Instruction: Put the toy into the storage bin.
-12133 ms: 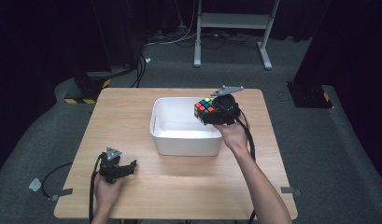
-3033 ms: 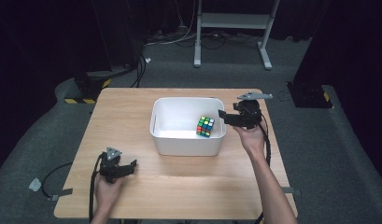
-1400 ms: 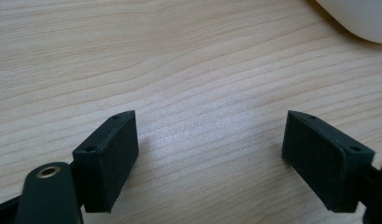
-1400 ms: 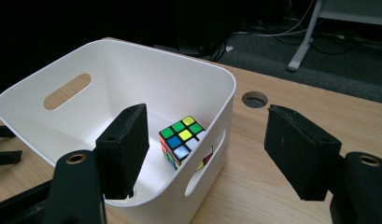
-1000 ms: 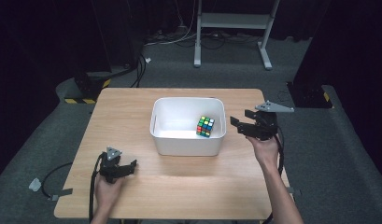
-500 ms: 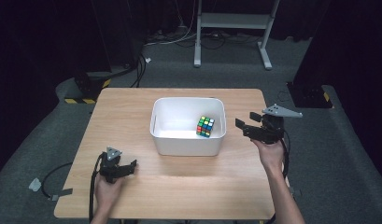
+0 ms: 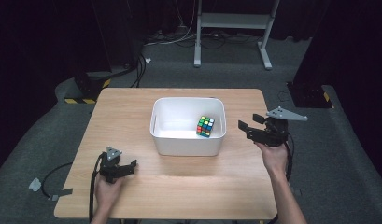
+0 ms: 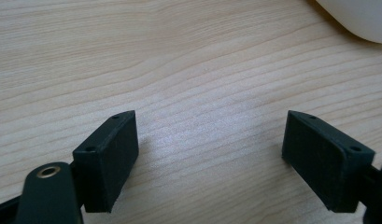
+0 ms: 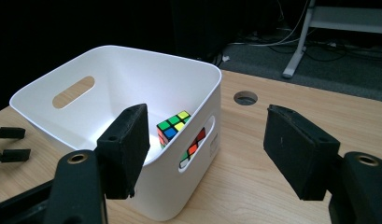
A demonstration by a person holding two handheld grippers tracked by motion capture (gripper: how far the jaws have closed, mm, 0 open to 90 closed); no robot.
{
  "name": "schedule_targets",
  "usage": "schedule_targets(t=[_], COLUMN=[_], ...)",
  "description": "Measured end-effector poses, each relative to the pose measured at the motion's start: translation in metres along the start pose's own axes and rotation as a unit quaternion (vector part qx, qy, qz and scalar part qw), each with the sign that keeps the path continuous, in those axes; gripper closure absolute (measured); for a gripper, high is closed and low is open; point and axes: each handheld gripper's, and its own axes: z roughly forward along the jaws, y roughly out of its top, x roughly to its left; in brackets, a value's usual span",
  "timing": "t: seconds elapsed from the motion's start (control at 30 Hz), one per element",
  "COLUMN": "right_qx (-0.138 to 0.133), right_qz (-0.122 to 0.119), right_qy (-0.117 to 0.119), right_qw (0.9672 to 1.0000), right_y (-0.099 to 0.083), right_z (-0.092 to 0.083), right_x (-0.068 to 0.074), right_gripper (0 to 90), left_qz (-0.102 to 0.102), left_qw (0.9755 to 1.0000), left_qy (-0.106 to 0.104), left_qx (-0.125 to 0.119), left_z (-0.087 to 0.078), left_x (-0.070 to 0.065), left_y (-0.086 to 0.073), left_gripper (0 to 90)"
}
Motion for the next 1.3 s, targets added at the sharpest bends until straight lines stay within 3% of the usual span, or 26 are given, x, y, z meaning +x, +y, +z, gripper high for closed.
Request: schedule_targets(t=[1.0,1.3], right_qx=[-0.024,-0.029], right_qz=[-0.011,-0.001], right_qy=[0.009,0.009], right_qw=[0.9996,0.9995], right_y=[-0.014,-0.023], right_z=[-0.027,-0.032], right_x=[0.012,0.010], right_gripper=[31.3,31.4], left_qz=[0.000,0.000], left_qw=[1.0000,1.0000], left_qy=[0.000,0.000], left_qx=[0.000,0.000], left_z=[0.000,0.000], left_x=[0.000,0.000], left_y=[0.000,0.000], left_gripper=[18.5,18.5])
